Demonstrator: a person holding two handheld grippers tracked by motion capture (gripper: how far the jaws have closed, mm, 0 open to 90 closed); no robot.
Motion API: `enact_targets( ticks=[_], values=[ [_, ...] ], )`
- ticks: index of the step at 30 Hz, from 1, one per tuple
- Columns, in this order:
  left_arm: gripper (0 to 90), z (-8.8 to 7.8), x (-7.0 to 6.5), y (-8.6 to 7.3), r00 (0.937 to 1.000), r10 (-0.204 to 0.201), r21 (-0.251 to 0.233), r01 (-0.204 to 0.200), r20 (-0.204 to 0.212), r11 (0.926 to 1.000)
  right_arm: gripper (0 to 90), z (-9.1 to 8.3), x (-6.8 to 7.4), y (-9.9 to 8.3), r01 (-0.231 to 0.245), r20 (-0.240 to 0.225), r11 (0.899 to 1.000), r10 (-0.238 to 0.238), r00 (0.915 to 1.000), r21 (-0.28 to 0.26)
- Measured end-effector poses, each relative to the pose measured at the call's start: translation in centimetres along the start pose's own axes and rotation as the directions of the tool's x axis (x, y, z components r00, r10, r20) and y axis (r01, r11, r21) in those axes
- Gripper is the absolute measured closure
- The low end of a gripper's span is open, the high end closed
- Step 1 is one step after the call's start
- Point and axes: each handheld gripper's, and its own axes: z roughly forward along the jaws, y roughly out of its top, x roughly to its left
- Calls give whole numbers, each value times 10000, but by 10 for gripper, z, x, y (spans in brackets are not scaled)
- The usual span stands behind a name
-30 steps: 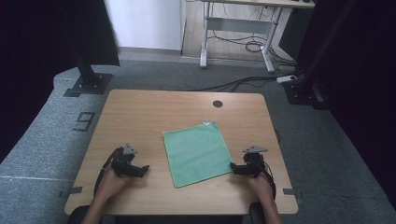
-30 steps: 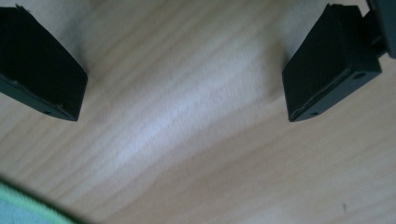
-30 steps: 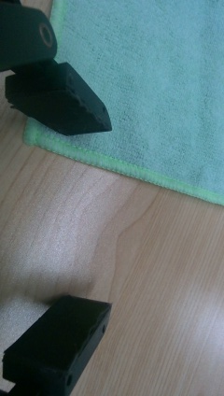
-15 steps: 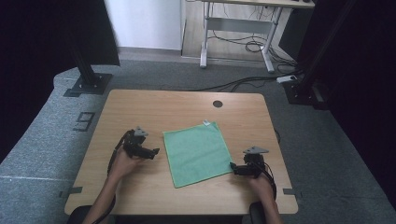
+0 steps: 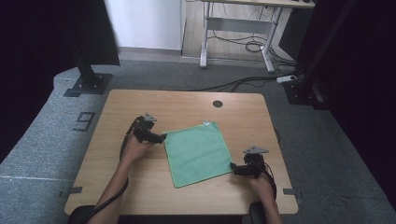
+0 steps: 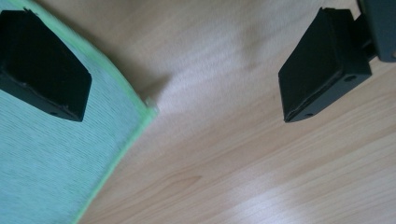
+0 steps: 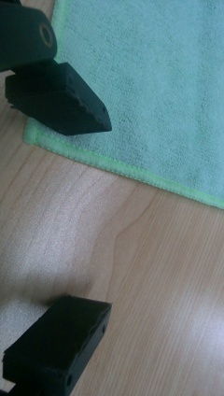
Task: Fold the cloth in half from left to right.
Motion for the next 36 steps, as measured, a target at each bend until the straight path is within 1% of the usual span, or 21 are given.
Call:
enact_targets(
  ticks=[1,2,3,5,7,10,12,15,20,24,25,28,29,30,36],
  values=[
    [30,3,0,1,10000,-32,11,32,-4,10000,116,0,0,0,3,-2,10000,-3,10000,-1],
    [30,3,0,1,10000,-32,11,32,-4,10000,116,0,0,0,3,-2,10000,-3,10000,-1],
    [31,10,0,1,9998,-94,11,95,-161,10000,116,0,0,0,4,-4,10000,-4,10000,-3],
    [33,12,1,1,9997,-138,26,139,-193,9999,116,0,0,0,3,-5,10000,-3,10000,-3],
    [43,18,2,1,9991,-227,126,232,-355,9997,117,0,0,0,14,-13,10000,-14,10000,-6],
    [50,24,4,-1,9980,-124,340,145,-621,9993,117,0,0,0,25,-19,10000,-25,10000,-2],
    [55,27,4,-3,9963,58,586,-8,-857,9983,119,0,0,0,51,-39,10000,-51,10000,-2],
    [54,26,5,-6,9967,-153,438,188,-800,9989,119,0,0,0,66,-66,10000,-66,10000,5],
    [54,22,5,-10,9959,-60,476,103,-900,9988,120,1,2,1,127,-112,9999,-126,9999,59],
    [53,16,8,-15,9958,-95,547,145,-913,9984,120,2,7,2,248,-248,9997,-247,9994,69],
    [53,11,11,-19,9958,-85,611,142,-913,9980,120,3,10,3,335,-332,9994,-332,9989,76],
    [53,6,14,-23,9958,-123,676,184,-905,9975,120,4,13,5,416,-398,9991,-413,9984,66],
    [53,2,16,-27,9961,-207,685,266,-859,9973,120,5,17,6,494,-485,9987,-490,9976,80],
    [53,2,16,-27,9961,-207,685,266,-859,9973,120,5,17,6,494,-485,9987,-490,9976,80],
    [53,-12,20,-43,9963,-317,665,370,-797,9971,120,9,24,9,637,-648,9979,-630,9959,87]
  ],
)
